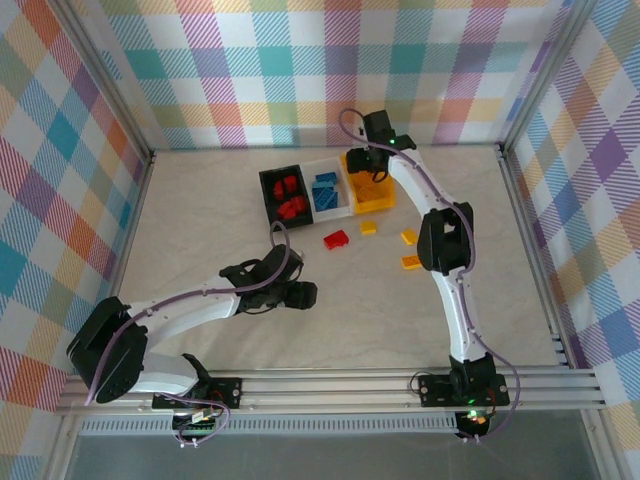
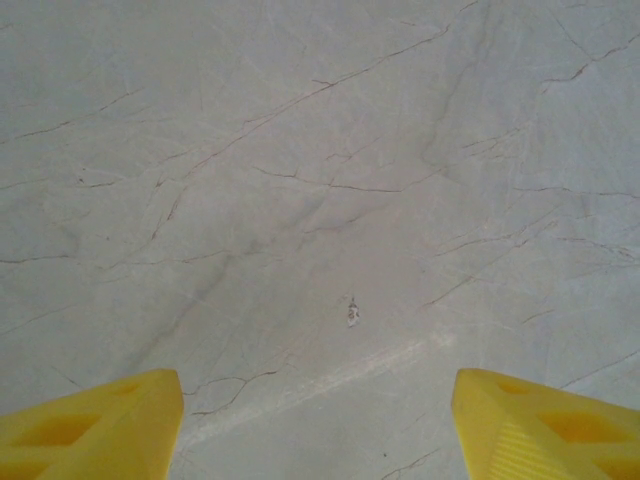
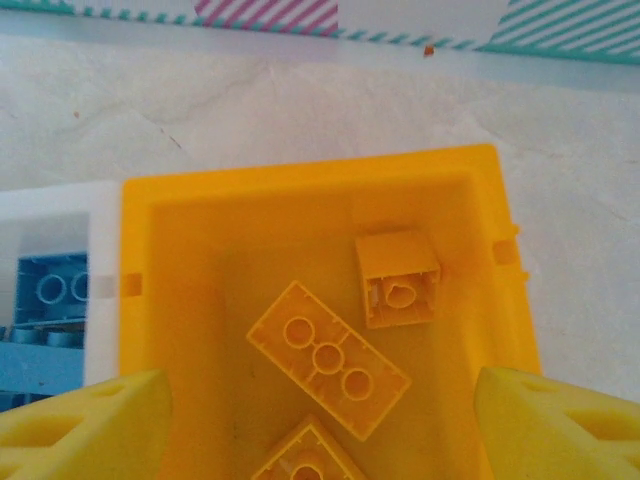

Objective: Sort the legos into containers by color

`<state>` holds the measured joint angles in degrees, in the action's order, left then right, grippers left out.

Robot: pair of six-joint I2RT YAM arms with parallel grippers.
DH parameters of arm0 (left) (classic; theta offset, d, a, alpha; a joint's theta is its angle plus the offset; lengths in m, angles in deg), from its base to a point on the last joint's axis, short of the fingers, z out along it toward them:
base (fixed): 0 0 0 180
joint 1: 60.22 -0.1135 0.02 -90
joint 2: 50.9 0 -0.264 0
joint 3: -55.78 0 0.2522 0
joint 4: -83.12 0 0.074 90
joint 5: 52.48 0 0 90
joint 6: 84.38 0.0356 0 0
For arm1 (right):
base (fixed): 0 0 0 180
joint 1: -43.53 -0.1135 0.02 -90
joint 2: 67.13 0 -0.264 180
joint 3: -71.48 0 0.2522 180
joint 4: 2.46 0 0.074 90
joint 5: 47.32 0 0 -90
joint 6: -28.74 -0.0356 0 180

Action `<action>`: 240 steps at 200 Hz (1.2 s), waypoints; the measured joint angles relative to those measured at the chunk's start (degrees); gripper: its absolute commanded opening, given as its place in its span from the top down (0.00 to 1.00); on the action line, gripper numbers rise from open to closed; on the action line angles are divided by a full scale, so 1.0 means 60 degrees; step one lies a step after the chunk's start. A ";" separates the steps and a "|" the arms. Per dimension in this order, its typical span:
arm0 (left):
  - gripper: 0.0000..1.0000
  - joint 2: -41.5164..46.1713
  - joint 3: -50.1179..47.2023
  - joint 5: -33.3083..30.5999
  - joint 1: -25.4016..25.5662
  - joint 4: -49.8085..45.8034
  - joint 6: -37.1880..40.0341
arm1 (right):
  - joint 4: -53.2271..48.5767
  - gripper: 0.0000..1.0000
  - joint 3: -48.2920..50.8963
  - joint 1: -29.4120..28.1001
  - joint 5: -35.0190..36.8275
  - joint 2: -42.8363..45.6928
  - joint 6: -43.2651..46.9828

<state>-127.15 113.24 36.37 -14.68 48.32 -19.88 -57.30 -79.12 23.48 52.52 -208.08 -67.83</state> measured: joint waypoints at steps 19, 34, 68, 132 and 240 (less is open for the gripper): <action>0.28 0.0127 -0.0004 0.0000 0.0000 0.0000 -0.0044 | -0.0069 0.20 0.0492 0.0000 -0.0073 0.0718 -0.0084; 0.28 0.0277 -0.0004 -0.0015 0.0000 0.0004 -0.0047 | 0.0022 0.19 0.2160 0.0000 -0.0193 0.2135 -0.0321; 0.28 0.0452 -0.0015 -0.0022 0.0007 0.0117 -0.0084 | -0.0109 0.10 0.6918 0.0011 -0.0295 0.6313 -0.0998; 0.28 -0.0109 -0.0018 0.0353 0.0095 0.0845 -0.0149 | -0.0863 0.05 1.1318 0.0725 -0.0659 0.7909 -0.1304; 0.26 0.0004 -0.0018 0.0280 0.0138 0.0776 -0.0193 | -0.0233 0.08 1.1639 0.0976 -0.0670 0.5941 -0.1035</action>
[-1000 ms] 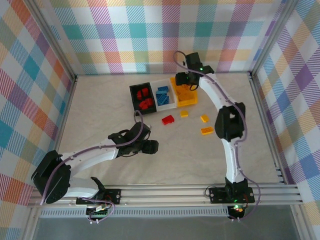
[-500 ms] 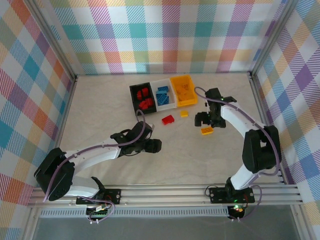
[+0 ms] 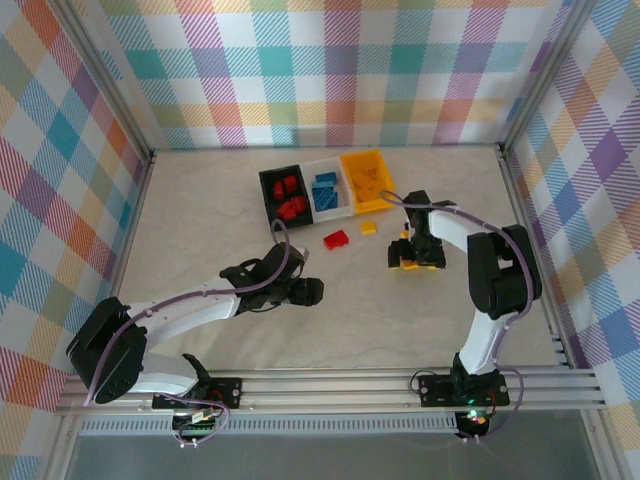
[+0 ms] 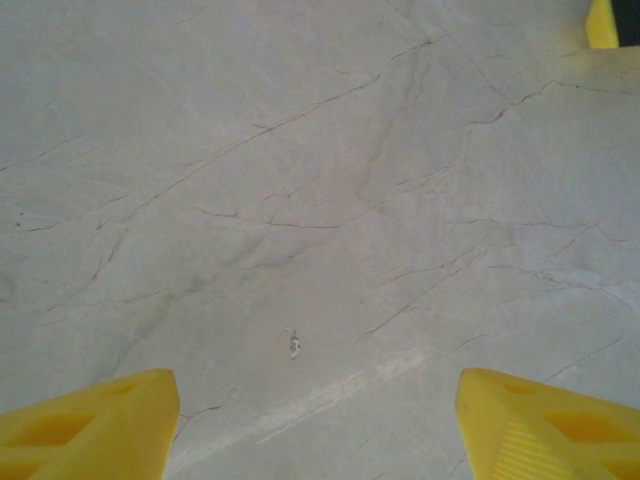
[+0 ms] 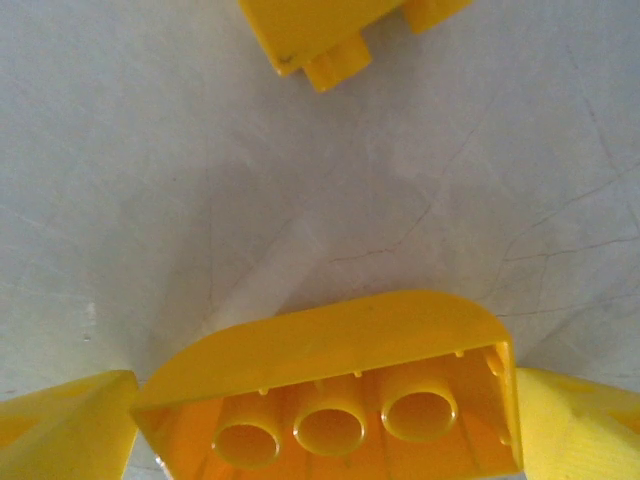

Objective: Sort the legos into containers by color

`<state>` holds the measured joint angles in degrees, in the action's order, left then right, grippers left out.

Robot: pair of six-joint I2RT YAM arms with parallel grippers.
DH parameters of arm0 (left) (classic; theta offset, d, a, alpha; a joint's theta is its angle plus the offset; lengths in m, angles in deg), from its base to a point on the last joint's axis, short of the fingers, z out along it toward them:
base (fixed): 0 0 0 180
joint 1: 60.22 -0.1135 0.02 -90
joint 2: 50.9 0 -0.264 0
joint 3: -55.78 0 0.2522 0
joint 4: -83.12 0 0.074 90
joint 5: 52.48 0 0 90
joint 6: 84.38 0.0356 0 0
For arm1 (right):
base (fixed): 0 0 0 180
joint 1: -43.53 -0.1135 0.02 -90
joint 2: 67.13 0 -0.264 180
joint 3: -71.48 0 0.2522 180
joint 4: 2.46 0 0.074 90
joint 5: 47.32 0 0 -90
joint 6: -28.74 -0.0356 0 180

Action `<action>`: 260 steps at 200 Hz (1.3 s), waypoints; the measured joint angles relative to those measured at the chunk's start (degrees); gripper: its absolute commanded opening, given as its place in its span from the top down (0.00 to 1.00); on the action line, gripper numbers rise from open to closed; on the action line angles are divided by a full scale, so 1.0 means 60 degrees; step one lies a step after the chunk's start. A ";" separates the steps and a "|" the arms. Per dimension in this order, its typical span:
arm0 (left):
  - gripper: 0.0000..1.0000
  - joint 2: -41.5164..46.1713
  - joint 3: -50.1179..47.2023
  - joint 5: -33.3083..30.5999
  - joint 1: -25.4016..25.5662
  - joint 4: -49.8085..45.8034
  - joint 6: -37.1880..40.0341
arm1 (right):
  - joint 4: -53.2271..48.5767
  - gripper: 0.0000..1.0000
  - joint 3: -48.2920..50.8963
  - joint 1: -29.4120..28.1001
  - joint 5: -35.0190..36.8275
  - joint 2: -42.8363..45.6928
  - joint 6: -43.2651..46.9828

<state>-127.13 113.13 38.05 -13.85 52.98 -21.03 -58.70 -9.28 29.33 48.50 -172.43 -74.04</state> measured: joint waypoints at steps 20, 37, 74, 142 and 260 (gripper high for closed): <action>0.26 0.0000 0.0000 -0.0025 0.0000 -0.0004 0.0000 | 0.0109 0.11 -0.0160 0.0044 0.0025 -0.0055 0.0029; 0.26 -0.0011 0.0011 -0.0025 0.0004 0.0000 0.0004 | 0.0240 0.16 -0.0273 0.0062 0.0029 -0.0168 0.0055; 0.26 -0.0062 0.0025 -0.0029 0.0004 -0.0011 0.0007 | 0.0248 0.31 -0.0401 0.0062 0.0153 -0.0339 0.0186; 0.26 -0.0193 0.0025 -0.0102 0.0004 -0.0022 0.0007 | 0.0262 0.34 -0.0463 0.0055 -0.0117 0.0076 0.0091; 0.25 -0.0342 0.0062 -0.0375 -0.0040 -0.0455 0.0171 | 0.0146 0.34 -0.8721 -0.0466 -0.0911 -0.3555 -0.0295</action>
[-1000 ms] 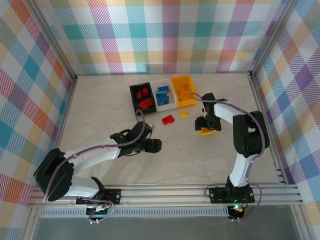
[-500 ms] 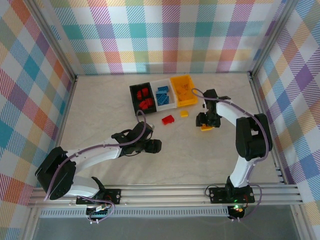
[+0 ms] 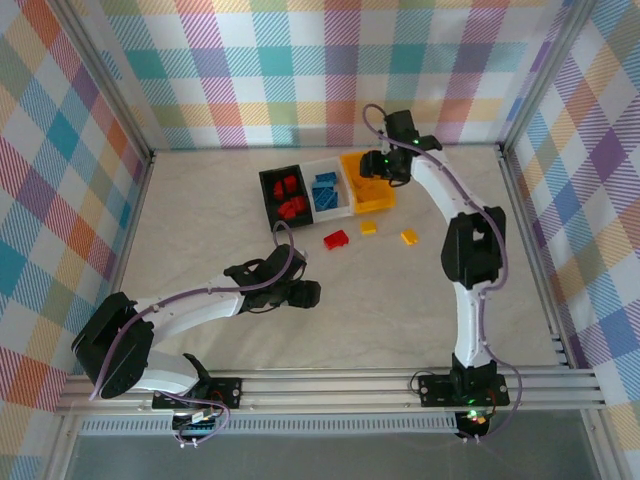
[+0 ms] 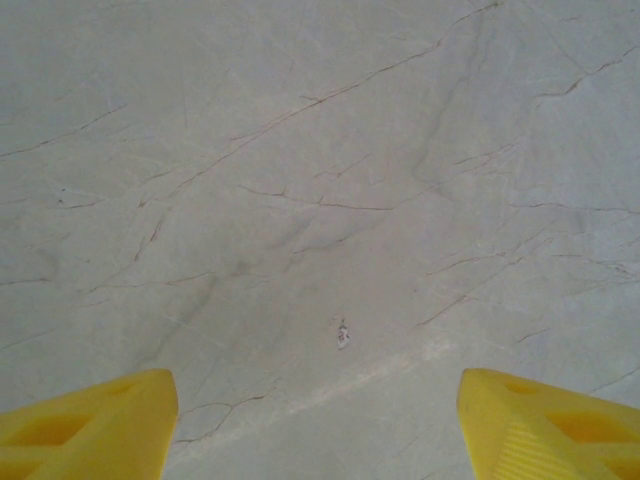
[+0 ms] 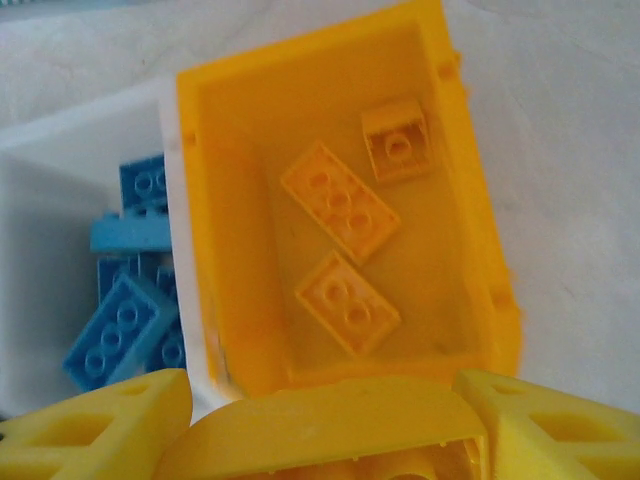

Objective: Sort the legos into containers by color

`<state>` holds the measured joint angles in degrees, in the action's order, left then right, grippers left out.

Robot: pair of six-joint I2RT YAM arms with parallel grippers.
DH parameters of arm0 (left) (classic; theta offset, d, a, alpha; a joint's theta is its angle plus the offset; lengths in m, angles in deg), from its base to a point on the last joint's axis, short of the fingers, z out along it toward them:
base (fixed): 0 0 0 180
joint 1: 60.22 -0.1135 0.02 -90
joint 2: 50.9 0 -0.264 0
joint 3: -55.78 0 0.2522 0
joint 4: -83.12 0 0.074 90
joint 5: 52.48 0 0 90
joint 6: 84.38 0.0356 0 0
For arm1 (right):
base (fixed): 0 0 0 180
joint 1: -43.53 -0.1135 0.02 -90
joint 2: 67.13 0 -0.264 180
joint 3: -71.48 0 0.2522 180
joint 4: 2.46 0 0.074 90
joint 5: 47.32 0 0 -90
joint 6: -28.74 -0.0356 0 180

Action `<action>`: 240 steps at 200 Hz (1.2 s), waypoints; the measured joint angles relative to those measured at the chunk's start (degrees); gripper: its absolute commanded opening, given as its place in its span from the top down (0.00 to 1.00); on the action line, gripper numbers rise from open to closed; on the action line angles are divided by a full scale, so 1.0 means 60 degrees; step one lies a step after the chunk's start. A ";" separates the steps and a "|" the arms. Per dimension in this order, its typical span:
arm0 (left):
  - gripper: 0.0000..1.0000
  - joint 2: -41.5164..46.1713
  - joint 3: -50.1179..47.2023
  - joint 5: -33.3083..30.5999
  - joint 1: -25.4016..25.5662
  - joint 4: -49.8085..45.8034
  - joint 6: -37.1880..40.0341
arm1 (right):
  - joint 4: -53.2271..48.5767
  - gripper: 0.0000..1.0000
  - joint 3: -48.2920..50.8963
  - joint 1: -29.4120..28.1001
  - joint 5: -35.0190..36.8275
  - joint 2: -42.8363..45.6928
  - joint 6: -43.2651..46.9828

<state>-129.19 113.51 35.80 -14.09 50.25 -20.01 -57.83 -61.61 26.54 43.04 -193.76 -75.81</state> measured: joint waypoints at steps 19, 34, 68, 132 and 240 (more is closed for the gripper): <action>0.25 0.0000 0.0000 -0.0018 -0.0087 -0.0084 0.0036 | -0.0007 0.33 -0.0965 -0.0004 0.0000 -0.1049 0.0000; 0.25 0.0000 0.0000 -0.0015 -0.0175 -0.0106 0.0080 | 0.0000 0.31 -0.1468 -0.0004 0.0000 -0.1672 -0.0004; 0.25 0.0022 0.0000 -0.0015 -0.0342 -0.0153 0.0138 | 0.0018 0.23 -0.2175 -0.0004 -0.0047 -0.2116 0.0000; 0.25 0.0084 0.0000 0.0131 -0.0390 -0.0135 0.0127 | 0.0087 0.21 -0.1421 -0.0051 -0.0229 -0.1563 0.0004; 0.21 0.0619 -0.0033 0.1027 -0.1381 -0.0033 0.0168 | 0.0248 0.16 0.6302 0.0171 0.0022 0.3821 0.0492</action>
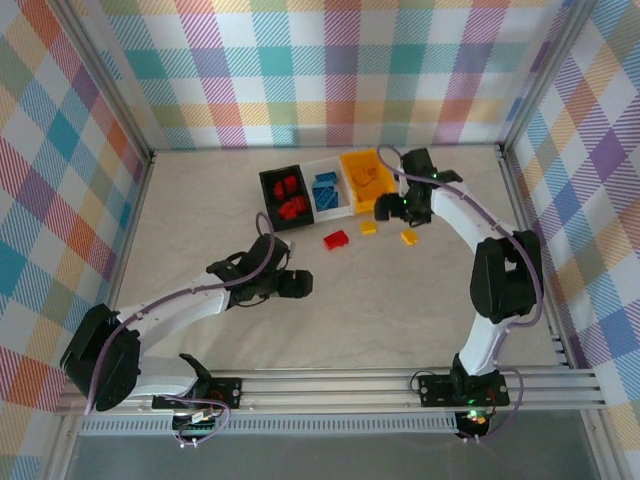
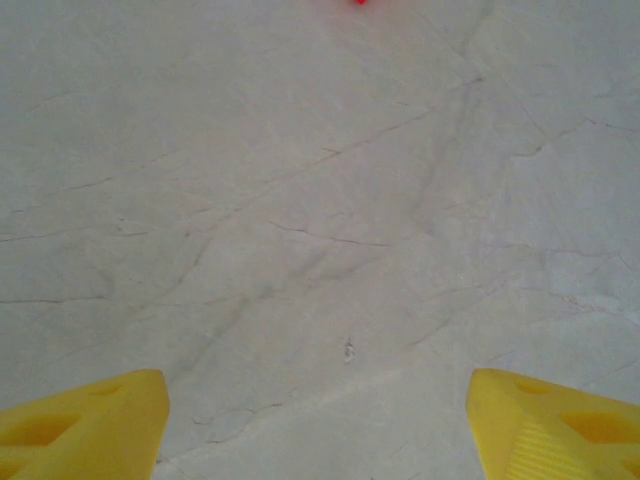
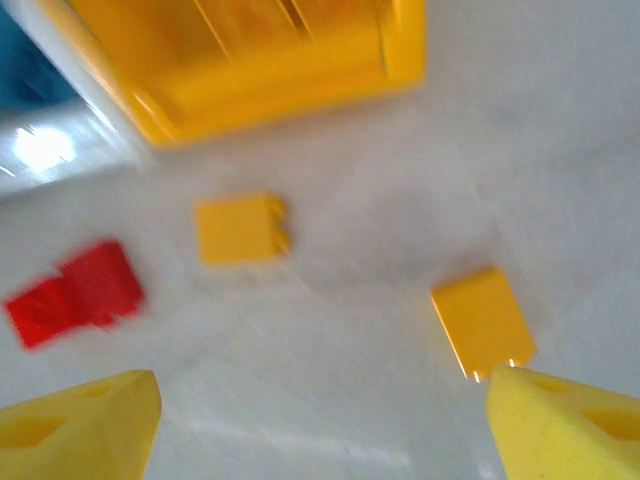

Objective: Sort the legos into containers by color

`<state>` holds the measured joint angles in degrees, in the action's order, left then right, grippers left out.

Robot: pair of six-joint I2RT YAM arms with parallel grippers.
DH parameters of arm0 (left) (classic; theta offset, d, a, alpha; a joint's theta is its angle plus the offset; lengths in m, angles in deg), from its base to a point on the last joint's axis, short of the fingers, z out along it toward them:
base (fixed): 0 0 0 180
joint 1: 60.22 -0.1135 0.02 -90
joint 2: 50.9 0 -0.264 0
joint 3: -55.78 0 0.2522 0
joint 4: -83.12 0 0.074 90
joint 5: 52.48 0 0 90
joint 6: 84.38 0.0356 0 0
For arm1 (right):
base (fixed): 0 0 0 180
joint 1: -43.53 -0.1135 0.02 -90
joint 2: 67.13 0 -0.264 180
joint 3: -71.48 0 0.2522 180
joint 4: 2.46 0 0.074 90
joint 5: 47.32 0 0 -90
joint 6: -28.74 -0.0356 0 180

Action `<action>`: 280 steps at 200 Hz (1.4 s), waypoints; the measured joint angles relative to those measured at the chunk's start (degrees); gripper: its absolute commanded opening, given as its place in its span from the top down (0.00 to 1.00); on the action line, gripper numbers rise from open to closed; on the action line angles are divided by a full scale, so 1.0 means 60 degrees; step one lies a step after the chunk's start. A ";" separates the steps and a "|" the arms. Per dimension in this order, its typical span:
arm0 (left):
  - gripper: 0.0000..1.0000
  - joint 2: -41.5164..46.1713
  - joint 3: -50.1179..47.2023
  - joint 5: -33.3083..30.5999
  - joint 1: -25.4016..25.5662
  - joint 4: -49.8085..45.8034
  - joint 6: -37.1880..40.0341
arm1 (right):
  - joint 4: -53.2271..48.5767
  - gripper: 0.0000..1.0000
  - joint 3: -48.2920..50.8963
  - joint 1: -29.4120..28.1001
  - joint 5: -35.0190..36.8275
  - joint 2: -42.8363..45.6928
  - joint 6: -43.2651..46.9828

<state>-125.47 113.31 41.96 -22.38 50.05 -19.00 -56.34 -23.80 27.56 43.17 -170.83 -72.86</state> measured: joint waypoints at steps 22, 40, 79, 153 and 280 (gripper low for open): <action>0.21 -0.0368 0.0175 0.0470 -0.0576 -0.0007 0.0073 | -0.0222 0.16 0.0670 0.0073 0.0302 -0.0127 0.0178; 0.21 -0.0637 0.0448 0.0739 -0.0729 0.0007 0.0117 | -0.0244 0.17 0.0688 0.0142 0.0532 -0.0266 0.0321; 0.21 -0.0707 0.0532 0.1177 -0.0725 0.0219 0.0106 | -0.0138 0.18 0.0455 0.0317 0.0820 -0.0984 0.0419; 0.21 -0.0663 0.0470 0.1180 -0.0725 0.0215 0.0106 | -0.0095 0.20 -0.0171 0.0801 0.1078 -0.1829 0.0525; 0.20 -0.0663 0.0408 0.1173 -0.0725 0.0215 0.0106 | 0.0131 0.56 -0.0499 0.0943 0.0794 -0.2371 0.0579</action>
<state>-129.45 115.76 49.00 -26.73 51.34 -18.37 -55.55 -26.79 33.22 47.93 -185.06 -69.38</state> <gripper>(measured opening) 0.795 0.468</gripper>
